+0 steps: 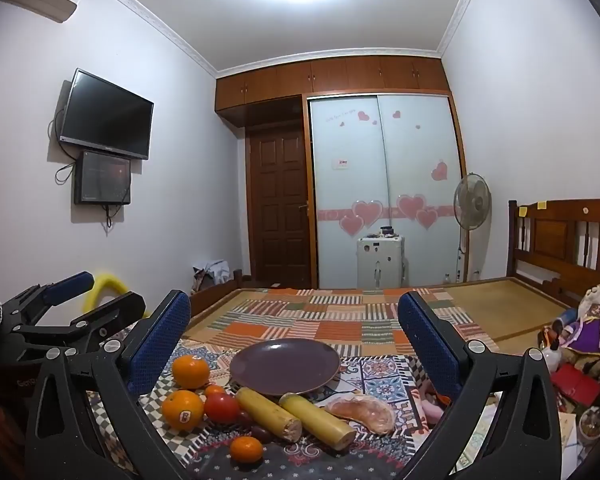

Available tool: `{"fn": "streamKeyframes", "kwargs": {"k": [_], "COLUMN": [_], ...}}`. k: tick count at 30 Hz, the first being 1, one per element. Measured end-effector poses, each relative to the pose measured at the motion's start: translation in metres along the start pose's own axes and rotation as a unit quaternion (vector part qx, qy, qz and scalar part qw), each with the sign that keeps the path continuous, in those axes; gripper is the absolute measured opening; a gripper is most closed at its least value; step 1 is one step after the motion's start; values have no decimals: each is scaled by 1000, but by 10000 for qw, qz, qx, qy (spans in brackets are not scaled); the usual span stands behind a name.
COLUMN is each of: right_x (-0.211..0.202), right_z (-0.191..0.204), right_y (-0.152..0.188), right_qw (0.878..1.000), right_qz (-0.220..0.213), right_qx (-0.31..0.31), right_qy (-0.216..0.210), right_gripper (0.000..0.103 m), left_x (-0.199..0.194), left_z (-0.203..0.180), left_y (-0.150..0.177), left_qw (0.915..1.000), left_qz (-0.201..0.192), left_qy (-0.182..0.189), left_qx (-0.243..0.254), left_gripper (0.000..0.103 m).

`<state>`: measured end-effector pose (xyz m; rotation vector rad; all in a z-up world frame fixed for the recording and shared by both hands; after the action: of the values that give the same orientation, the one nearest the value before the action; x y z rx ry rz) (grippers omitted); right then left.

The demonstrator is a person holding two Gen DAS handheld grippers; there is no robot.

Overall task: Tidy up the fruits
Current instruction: 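Move both grippers toward the fruits beside the purple plate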

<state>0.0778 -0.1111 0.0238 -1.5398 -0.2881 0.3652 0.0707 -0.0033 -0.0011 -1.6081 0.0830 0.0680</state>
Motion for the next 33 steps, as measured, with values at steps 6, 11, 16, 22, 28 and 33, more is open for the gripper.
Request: {"fn": "streamKeyframes", "kwargs": {"k": [6, 11, 16, 22, 28, 33], "right_x": [0, 0, 0, 4, 10, 21], "right_z": [1, 5, 6, 3, 0, -4], "right_y": [0, -1, -1, 5, 13, 29], "right_qw": [10000, 10000, 10000, 10000, 9998, 9987], "right_qz": [-23, -31, -21, -3, 158, 480], "right_qx": [-17, 0, 8, 31, 90, 42], "right_qy": [-6, -16, -11, -37, 23, 165], "right_gripper": [103, 103, 103, 103, 103, 103], "left_x": [0, 0, 0, 0, 5, 17], "left_z": [0, 1, -1, 0, 4, 14], "left_y": [3, 4, 2, 4, 9, 22], "left_qw": [10000, 10000, 10000, 10000, 9999, 9994], "left_qz": [-24, -13, -11, -38, 55, 335], "left_qy": [15, 9, -4, 1, -100, -112], "left_qx": [-7, -2, 19, 11, 33, 33], "left_gripper": [103, 103, 103, 103, 103, 103]}}
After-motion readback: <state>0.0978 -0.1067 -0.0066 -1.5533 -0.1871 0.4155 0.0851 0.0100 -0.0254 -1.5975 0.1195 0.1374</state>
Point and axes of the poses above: each gripper's, at about its wrist camera, not at the fingertips, and x roughly the way its jaws point, z to its left, y to its underside, the point moved 8 cm from there along x, roughly the way its jaws point, and after that the axes turned 2 degrees about -x, right-handed, at the moved point
